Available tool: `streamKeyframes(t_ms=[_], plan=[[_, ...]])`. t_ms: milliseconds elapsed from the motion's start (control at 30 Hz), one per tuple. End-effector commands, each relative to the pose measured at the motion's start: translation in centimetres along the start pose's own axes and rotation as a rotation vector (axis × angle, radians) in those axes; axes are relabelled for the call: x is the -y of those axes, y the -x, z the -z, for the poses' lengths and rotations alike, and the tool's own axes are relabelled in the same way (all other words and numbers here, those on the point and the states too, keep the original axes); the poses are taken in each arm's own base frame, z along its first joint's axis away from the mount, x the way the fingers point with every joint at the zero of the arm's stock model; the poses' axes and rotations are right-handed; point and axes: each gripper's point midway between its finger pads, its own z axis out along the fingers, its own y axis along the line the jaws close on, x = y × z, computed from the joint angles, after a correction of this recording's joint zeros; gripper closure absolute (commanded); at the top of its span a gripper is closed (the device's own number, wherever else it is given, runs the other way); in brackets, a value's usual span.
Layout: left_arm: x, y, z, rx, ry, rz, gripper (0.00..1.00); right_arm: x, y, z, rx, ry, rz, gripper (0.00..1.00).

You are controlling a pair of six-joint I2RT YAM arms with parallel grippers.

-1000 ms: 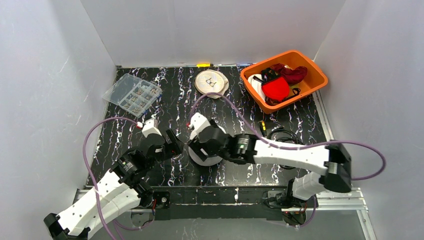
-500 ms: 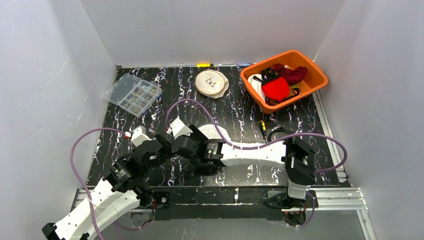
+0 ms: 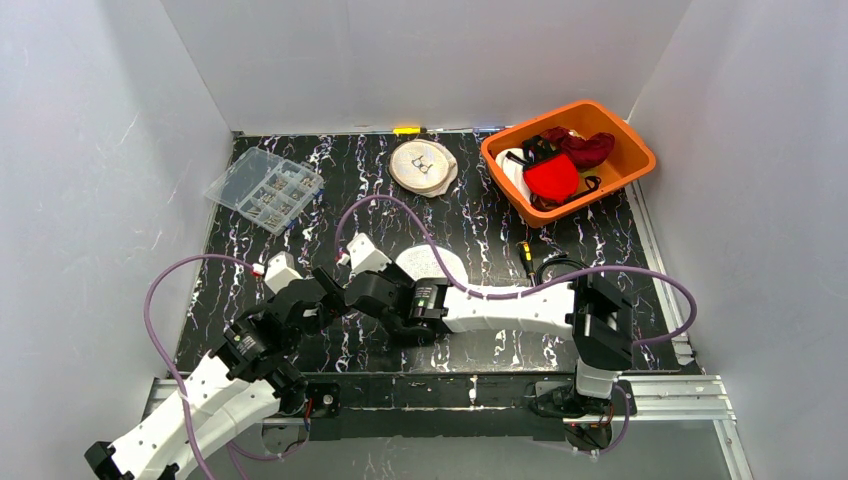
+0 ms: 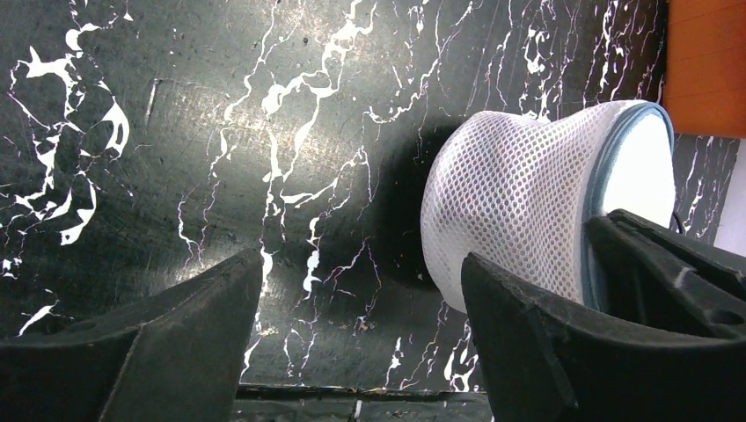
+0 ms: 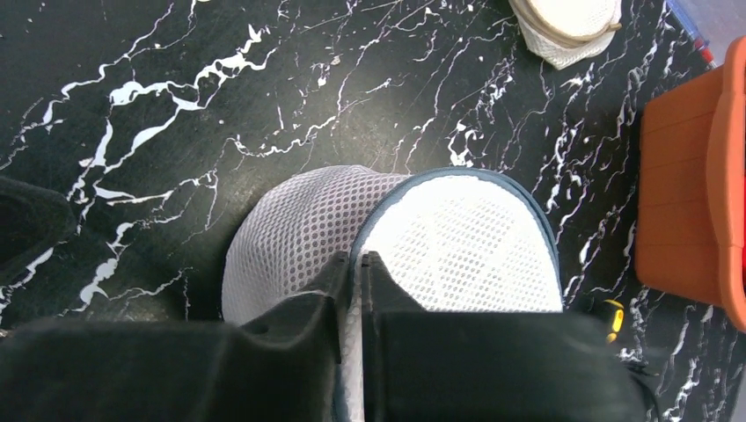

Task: Unzip the laundry bag and remove the bra
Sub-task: Open the laundry bag at the center of the board.

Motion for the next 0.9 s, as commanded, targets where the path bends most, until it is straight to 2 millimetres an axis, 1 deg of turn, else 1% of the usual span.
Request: streamKeyframes(t_ms=[0, 33, 200, 333, 367, 433, 567, 733, 767, 833, 867], plan=[[-0.4, 0.2, -0.3, 0.019, 0.027, 0.002, 0.19, 1.7, 2.2, 1.9, 0.067, -0.022, -0.074, 0.94], [-0.4, 0.3, -0.3, 0.020, 0.026, 0.002, 0.19, 1.8, 2.2, 2.1, 0.072, -0.017, -0.083, 0.99], [0.2, 0.4, -0.4, 0.016, 0.012, -0.009, 0.20, 2.1, 2.7, 3.1, 0.094, 0.006, -0.124, 0.99], [1.3, 0.3, -0.5, 0.001, -0.018, -0.023, 0.20, 3.3, 3.1, 4.5, 0.120, 0.018, -0.176, 0.99], [1.8, 0.3, -0.7, -0.006, -0.033, -0.030, 0.20, 3.8, 3.1, 4.9, 0.125, 0.017, -0.192, 0.99], [3.6, 0.2, -0.6, -0.030, -0.094, -0.054, 0.20, 4.8, 3.0, 5.8, 0.139, 0.018, -0.226, 0.99], [7.2, 0.6, -0.6, -0.059, -0.191, -0.127, 0.19, 7.0, 1.8, 7.6, 0.161, 0.014, -0.295, 0.99], [11.4, 1.1, -0.8, -0.111, -0.283, -0.276, 0.18, 8.6, 0.6, 9.7, 0.210, 0.076, -0.391, 0.99], [12.1, 1.0, -0.9, -0.127, -0.298, -0.314, 0.18, 8.8, 0.1, 9.8, 0.208, 0.080, -0.394, 0.99], [13.1, 1.5, -1.0, -0.142, -0.297, -0.382, 0.18, 9.0, -0.4, 10.1, 0.208, 0.088, -0.409, 0.99], [13.0, 1.5, -1.3, -0.164, -0.276, -0.426, 0.18, 8.9, -0.5, 10.2, 0.208, 0.094, -0.412, 0.99]])
